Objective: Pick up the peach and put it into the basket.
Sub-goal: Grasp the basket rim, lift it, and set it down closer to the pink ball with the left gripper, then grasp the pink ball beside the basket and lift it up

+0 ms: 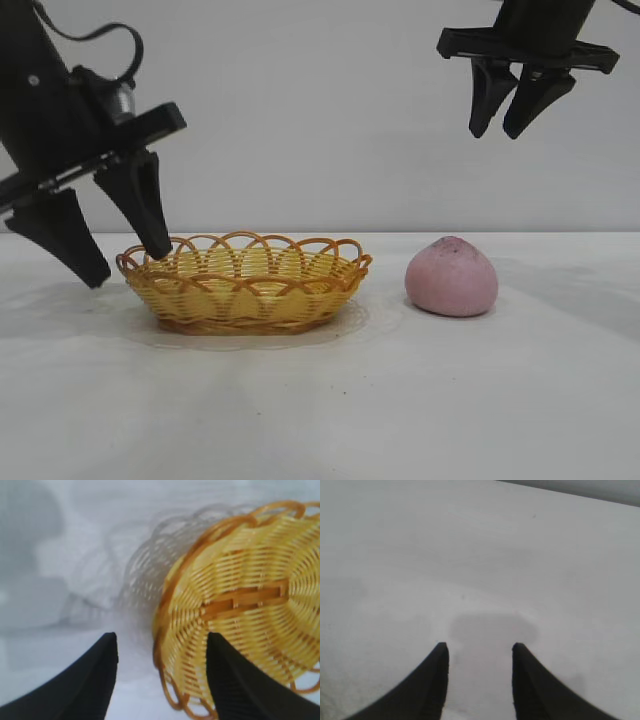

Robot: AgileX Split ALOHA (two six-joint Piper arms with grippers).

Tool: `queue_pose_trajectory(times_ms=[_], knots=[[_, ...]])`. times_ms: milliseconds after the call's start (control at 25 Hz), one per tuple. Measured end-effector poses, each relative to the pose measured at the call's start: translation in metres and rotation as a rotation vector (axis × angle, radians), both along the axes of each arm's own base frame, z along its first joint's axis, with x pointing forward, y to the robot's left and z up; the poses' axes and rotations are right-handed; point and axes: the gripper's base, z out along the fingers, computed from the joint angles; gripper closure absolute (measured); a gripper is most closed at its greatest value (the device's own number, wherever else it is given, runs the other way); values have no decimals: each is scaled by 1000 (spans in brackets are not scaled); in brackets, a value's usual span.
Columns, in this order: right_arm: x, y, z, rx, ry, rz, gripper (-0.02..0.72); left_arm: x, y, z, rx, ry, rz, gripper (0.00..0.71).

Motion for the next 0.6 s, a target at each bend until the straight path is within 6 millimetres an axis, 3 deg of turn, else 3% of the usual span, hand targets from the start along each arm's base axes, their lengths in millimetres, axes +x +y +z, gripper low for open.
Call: queue_pose_trajectory(times_ms=[160, 280, 360, 440, 600], knots=[[0, 0, 0, 0, 2, 0, 409, 6, 31, -7, 249, -24, 40, 338], [0, 0, 0, 5, 3, -2, 409, 4, 39, 1, 323, -51, 85, 338], [0, 0, 0, 6, 7, -2, 409, -3, 39, 20, 307, -99, 102, 338], [-1, 1, 0, 5, 11, 3, 409, -22, 40, 54, 277, -194, 125, 338], [-2, 2, -1, 10, 18, 18, 409, -89, 45, 128, 249, -428, 159, 338]])
